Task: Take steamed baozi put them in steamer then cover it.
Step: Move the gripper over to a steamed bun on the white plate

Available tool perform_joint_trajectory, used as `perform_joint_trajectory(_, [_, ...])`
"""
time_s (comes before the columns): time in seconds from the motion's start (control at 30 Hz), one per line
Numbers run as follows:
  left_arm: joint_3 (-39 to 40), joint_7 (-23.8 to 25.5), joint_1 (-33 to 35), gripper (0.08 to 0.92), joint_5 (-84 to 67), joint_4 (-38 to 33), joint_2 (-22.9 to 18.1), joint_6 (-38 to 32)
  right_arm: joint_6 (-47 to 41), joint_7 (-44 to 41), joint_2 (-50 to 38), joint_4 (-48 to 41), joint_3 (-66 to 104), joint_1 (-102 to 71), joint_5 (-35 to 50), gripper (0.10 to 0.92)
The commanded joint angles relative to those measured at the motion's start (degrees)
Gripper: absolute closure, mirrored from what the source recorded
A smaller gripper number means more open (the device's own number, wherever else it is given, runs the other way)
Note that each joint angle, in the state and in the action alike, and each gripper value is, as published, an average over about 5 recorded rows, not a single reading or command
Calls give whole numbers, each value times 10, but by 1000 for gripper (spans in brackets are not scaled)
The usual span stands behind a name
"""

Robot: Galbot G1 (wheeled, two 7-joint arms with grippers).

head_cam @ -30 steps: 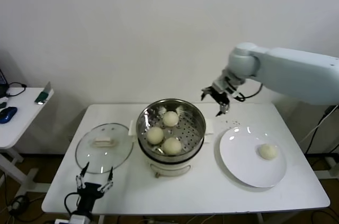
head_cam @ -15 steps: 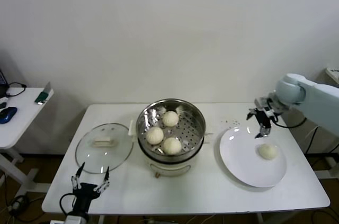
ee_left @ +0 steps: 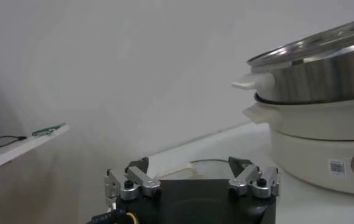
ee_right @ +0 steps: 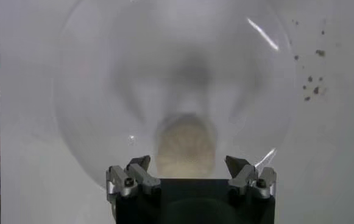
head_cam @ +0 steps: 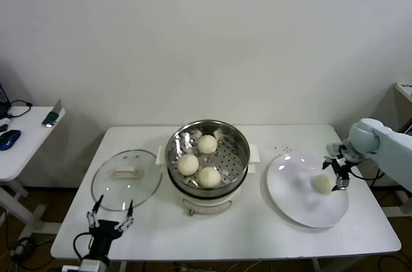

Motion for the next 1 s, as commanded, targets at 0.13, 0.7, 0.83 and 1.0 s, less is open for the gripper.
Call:
perform_joint_trajectory(0.13, [-2, -1, 3, 177, 2, 2, -3, 0, 9, -2, 30, -58, 53, -54, -39, 203])
perform_joint_trajectory(0.7, [-5, 0, 5, 177, 3, 5, -3, -3, 11, -4, 71, -84, 36, -42, -48, 234])
perform_joint_trajectory(0.83, [-4, 0, 6, 177, 3, 7, -3, -3, 8, -6, 70, -78, 32, -39, -39, 296])
perform_joint_trajectory(1.0, [-3, 0, 6, 177, 4, 6, -4, -3, 8, -7, 63, -74, 23, -27, -32, 328])
